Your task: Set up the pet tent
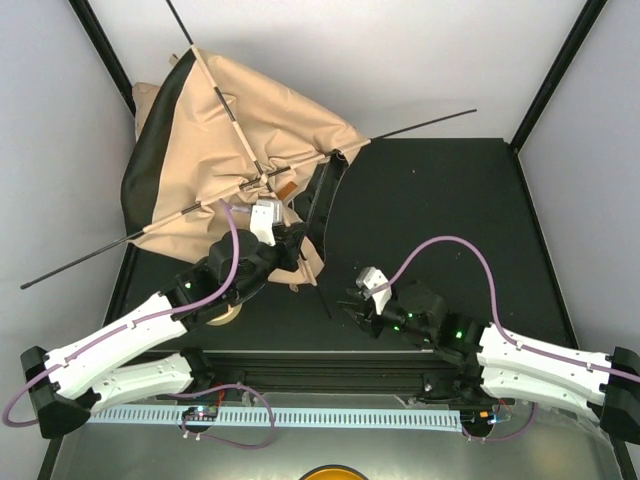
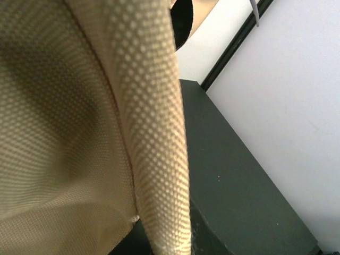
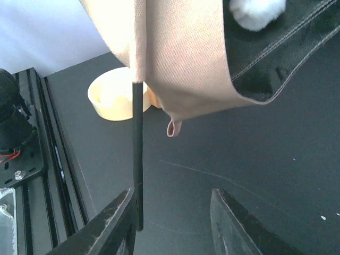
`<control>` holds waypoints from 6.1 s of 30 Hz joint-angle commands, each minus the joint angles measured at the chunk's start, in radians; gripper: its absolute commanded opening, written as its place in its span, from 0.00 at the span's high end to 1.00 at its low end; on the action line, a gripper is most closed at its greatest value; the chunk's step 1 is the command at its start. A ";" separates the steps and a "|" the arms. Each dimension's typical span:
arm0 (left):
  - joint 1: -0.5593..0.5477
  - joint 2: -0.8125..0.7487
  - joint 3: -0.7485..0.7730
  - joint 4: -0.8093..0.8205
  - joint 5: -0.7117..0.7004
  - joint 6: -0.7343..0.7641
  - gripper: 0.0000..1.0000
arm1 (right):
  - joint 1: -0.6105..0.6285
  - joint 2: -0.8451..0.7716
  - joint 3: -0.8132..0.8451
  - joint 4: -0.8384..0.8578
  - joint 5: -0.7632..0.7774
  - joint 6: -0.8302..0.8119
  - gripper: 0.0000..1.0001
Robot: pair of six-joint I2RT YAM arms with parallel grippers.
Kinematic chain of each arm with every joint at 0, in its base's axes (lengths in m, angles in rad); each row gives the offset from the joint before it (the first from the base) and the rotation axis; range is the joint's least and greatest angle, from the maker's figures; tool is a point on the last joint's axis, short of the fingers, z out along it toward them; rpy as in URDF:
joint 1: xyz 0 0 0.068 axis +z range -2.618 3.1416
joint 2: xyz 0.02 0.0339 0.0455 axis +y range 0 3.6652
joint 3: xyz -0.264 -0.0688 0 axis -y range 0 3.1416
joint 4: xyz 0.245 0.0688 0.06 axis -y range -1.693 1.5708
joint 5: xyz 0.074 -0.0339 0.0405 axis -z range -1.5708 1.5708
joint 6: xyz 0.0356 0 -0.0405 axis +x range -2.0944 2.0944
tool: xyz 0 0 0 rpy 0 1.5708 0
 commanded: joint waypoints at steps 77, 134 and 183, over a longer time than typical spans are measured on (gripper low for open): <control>0.004 0.059 0.111 0.046 -0.018 0.065 0.98 | 0.005 -0.087 -0.051 0.020 0.068 -0.062 0.58; 0.090 0.039 0.159 -0.162 0.137 0.006 0.98 | -0.226 -0.137 0.020 -0.062 -0.202 0.037 0.38; 0.345 -0.084 0.220 0.037 0.641 -0.169 0.98 | -0.075 0.367 -0.214 0.936 -0.312 -0.279 0.61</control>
